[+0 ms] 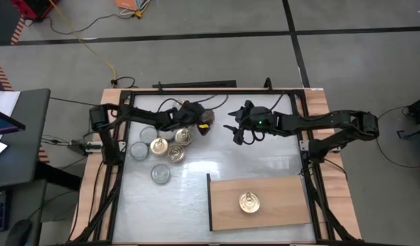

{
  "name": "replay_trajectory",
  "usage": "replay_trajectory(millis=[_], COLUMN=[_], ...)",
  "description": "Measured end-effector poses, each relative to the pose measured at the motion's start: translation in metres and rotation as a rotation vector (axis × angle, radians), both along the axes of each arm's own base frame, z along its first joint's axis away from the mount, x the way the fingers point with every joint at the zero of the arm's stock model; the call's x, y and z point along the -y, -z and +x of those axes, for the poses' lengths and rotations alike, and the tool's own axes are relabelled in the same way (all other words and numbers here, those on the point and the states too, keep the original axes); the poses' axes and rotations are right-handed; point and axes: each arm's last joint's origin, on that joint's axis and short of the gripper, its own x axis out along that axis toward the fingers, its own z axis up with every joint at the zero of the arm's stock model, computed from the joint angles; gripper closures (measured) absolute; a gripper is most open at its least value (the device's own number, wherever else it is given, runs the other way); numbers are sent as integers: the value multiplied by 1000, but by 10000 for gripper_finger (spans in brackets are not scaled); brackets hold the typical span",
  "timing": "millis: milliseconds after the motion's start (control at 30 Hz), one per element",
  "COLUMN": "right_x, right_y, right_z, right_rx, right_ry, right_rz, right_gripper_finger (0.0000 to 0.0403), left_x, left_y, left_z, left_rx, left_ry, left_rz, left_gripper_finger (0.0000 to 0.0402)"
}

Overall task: Stack canned seafood by type on shelf
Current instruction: Stack the blue pink tuna can on top of the blue pink tuna can on the shelf

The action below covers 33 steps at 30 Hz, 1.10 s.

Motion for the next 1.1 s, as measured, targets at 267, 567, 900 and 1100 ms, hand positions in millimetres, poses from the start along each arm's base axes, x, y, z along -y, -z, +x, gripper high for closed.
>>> replay_trajectory(millis=[267, 567, 900, 1100], right_x=[1, 0, -7, 2], right_y=[-1, -1, 9, 28], right_z=[0, 0, -2, 1], right_rx=[5, 7, -53, -107], right_ry=[1, -1, 23, 96], right_rz=[-1, -1, 125, 270], right_gripper_finger=[117, 117, 117, 117], left_x=[-4, 33, 45, 49], left_y=[1, -6, -45, -62], left_z=[-2, 15, 7, -22], left_rx=[33, -17, -2, 94], left_ry=[132, 402, 404, 303], left_rz=[-82, 14, 97, 194], left_gripper_finger=[106, 162, 168, 169])
